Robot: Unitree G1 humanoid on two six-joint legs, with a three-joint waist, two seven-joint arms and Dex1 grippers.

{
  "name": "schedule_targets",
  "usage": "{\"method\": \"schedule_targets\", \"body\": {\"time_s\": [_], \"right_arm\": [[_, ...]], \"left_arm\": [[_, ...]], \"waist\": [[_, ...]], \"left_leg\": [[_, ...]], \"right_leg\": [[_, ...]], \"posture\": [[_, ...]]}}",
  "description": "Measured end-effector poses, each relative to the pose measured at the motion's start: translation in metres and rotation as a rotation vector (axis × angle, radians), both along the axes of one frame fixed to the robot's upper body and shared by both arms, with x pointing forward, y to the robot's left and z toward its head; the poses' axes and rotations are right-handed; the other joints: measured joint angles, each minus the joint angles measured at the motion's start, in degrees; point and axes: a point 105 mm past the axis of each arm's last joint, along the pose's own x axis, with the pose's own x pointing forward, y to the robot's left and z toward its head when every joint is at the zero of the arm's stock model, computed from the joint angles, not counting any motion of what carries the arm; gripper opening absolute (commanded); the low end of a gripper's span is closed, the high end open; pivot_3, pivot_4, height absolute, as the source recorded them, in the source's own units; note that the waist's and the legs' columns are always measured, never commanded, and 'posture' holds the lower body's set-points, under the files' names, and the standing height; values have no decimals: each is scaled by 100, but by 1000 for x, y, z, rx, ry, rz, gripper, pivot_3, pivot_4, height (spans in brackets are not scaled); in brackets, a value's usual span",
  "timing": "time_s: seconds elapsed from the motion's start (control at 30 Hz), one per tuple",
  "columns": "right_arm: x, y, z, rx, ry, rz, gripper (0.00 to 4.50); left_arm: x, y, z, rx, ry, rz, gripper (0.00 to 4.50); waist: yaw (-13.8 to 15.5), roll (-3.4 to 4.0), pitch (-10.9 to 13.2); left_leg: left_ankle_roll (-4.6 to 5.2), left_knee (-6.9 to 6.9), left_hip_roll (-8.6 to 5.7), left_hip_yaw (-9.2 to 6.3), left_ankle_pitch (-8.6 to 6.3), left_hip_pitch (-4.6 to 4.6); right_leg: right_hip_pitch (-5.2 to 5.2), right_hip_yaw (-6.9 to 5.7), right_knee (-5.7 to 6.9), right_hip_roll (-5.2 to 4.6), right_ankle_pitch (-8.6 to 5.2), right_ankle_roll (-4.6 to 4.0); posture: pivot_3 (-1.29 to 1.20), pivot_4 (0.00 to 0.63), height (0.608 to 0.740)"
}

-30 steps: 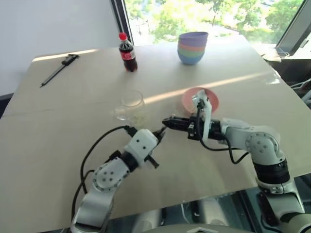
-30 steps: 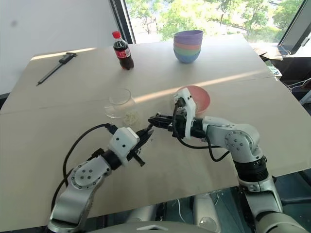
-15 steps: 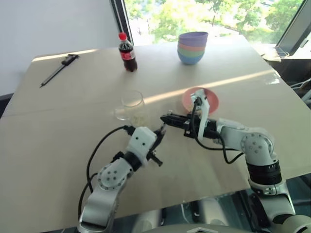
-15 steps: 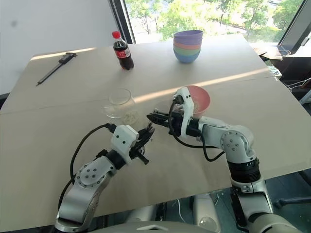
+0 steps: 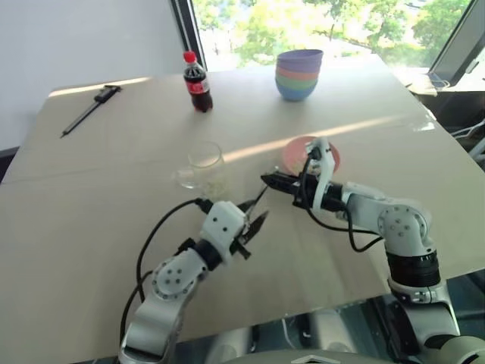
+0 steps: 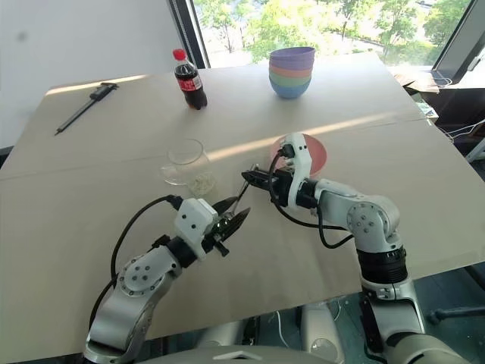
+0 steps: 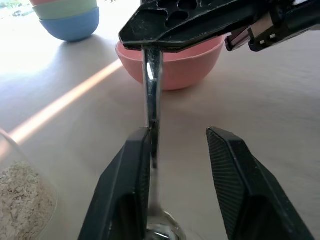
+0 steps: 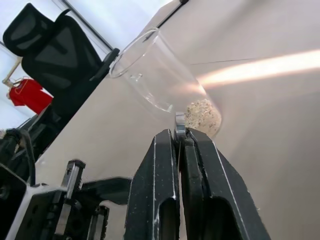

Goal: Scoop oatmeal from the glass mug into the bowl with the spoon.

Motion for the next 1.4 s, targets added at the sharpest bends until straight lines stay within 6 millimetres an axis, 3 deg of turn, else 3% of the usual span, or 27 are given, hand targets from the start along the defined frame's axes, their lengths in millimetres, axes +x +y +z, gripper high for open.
{"method": "schedule_targets", "body": {"time_s": [0.13, 0.3, 0.4, 0.53, 0.6, 0.77, 1.03, 1.4], "right_arm": [[10, -16, 0, 9, 15, -65, 0], [18, -42, 2, 9, 24, -133, 0], [19, -52, 6, 38, 37, -154, 0], [23, -61, 22, 107, 50, -175, 0], [26, -63, 32, 133, 44, -180, 0], [32, -65, 45, 161, 39, -193, 0], [37, -66, 43, 153, 53, -213, 0], [40, -70, 43, 147, 46, -247, 0]], "left_arm": [[-14, 13, -1, 35, -21, 26, 1854], [-22, 50, 18, 243, -271, 187, 1854], [-29, 73, 23, 203, -324, 390, 1854], [-35, 102, 8, 201, -283, 587, 1854], [-34, 104, 4, 192, -280, 603, 1854], [-18, 123, 3, 176, -300, 672, 1854], [27, 126, -1, 101, -239, 512, 1854], [55, 128, 8, 35, -257, 474, 1854]], "waist": [[26, 1, 1], [26, 4, 2], [13, 3, 2], [21, 5, 4], [32, 2, 6], [21, 2, 6], [14, 3, 5], [16, 2, 6]], "left_leg": [[3, 0, -1, -2, -2, -2], [18, -1, 0, 0, -11, -1], [23, -1, 0, 3, -14, -5], [26, -3, 0, -2, -15, -8], [27, 0, 0, -7, -15, -8], [28, 2, 1, -7, -13, -4], [6, 1, -3, 1, -1, -7], [1, 1, -2, 1, 1, -23]], "right_leg": [[1, -3, -3, -9, 0, 0], [1, 0, -3, -18, -1, -1], [0, 1, -10, -22, 0, 1], [0, -6, -10, -19, 0, 0], [2, -12, -9, -18, 0, 0], [3, -12, -2, 4, 0, 0], [0, -6, -2, 2, 1, 0], [-18, -3, 0, -18, 1, 0]], "posture": [[0, 150, 740], [0, 150, 740], [0, 150, 740], [0, 150, 740], [0, 150, 740], [0, 150, 740], [0, 150, 740], [0, 150, 740]]}}
